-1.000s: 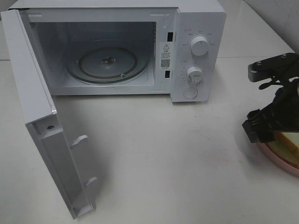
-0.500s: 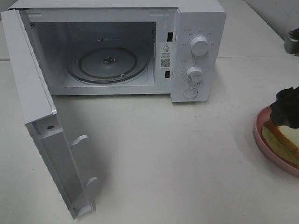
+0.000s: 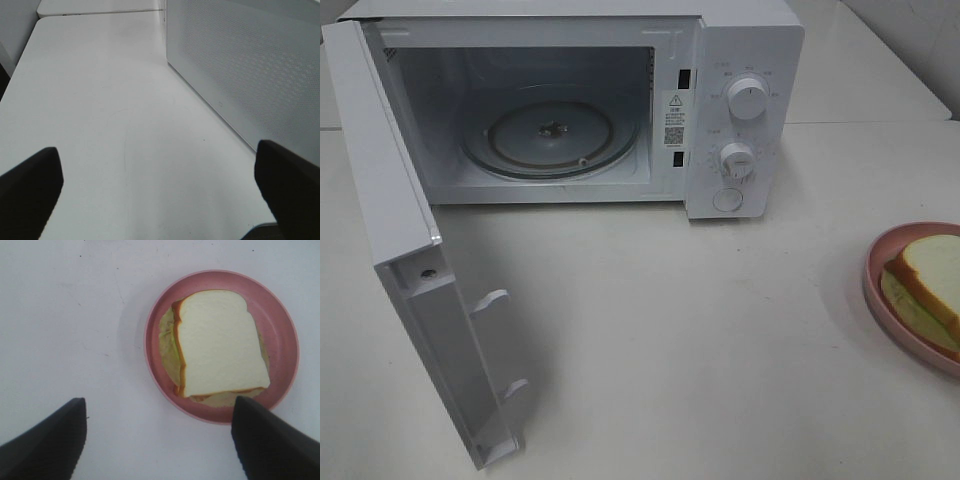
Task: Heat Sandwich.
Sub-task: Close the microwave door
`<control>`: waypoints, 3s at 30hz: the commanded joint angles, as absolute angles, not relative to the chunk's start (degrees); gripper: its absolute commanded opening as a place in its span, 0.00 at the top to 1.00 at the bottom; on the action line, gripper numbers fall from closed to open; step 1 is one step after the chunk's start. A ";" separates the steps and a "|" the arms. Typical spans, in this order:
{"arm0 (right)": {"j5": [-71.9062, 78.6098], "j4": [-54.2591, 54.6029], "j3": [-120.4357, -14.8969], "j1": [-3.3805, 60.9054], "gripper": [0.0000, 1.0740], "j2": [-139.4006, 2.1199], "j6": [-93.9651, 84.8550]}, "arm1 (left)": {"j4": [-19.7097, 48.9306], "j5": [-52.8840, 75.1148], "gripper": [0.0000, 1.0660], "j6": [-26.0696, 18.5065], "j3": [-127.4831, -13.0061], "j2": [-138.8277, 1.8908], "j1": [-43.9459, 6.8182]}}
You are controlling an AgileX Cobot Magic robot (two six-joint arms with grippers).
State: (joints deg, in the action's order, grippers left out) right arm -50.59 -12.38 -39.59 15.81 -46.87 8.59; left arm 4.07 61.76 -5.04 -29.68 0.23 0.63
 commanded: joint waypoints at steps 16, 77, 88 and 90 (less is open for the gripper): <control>-60.16 -11.57 -32.54 15.41 0.29 -18.79 7.05 | 4.07 61.19 0.06 -4.76 -29.68 0.63 0.80; -57.01 -6.47 -28.53 -1.20 0.29 1.72 1.49 | 4.07 61.19 0.06 -4.76 -29.68 0.46 0.80; -57.01 -6.47 -28.53 -1.20 0.29 1.72 1.60 | 4.07 61.19 0.06 -4.76 -29.68 0.46 0.80; -57.01 -6.47 -28.53 -1.20 0.29 1.72 1.60 | 4.13 61.19 0.06 -4.76 -29.68 0.52 0.80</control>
